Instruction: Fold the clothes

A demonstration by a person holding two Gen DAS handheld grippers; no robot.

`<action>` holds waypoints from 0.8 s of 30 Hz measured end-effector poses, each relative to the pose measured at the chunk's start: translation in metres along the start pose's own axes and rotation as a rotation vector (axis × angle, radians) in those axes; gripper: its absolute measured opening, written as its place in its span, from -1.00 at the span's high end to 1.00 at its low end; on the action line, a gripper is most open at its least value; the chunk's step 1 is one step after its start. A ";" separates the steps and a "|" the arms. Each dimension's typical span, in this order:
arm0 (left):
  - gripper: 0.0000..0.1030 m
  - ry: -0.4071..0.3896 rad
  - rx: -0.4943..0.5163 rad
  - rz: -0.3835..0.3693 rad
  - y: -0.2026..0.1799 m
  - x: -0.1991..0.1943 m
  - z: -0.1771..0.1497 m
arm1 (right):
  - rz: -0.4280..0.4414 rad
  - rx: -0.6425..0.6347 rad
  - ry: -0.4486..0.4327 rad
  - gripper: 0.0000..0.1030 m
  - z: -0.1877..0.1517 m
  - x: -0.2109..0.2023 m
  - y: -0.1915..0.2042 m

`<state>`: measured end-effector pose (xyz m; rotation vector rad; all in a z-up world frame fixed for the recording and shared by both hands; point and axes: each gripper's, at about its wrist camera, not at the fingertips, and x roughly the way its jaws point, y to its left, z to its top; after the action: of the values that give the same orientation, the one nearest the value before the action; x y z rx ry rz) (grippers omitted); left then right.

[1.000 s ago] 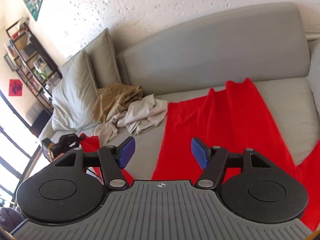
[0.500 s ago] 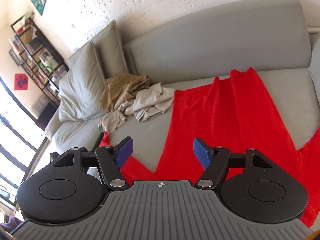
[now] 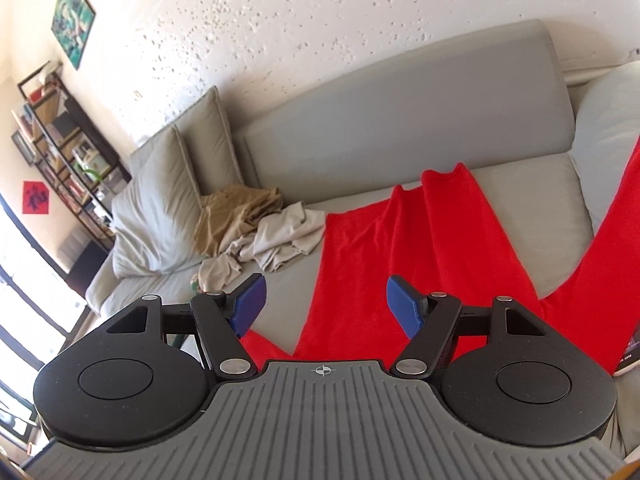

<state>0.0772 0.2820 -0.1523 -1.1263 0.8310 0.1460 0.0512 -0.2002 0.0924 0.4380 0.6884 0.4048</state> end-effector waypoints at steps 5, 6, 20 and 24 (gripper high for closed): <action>0.93 -0.070 0.001 0.031 -0.004 -0.024 -0.011 | -0.012 -0.011 -0.036 -0.50 -0.004 -0.022 -0.004; 0.96 -0.090 0.010 0.048 -0.007 -0.034 -0.014 | -0.021 -0.012 -0.043 -0.53 -0.005 -0.025 -0.006; 0.43 -0.175 0.063 0.094 0.006 -0.104 0.001 | 0.009 -0.017 -0.007 -0.56 -0.008 -0.014 -0.001; 0.37 -0.327 0.118 0.119 0.001 -0.113 0.066 | -0.008 -0.018 -0.003 -0.56 -0.006 -0.007 0.000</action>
<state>0.0317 0.3708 -0.0682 -0.9113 0.6058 0.3655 0.0420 -0.2019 0.0917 0.4189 0.6831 0.4024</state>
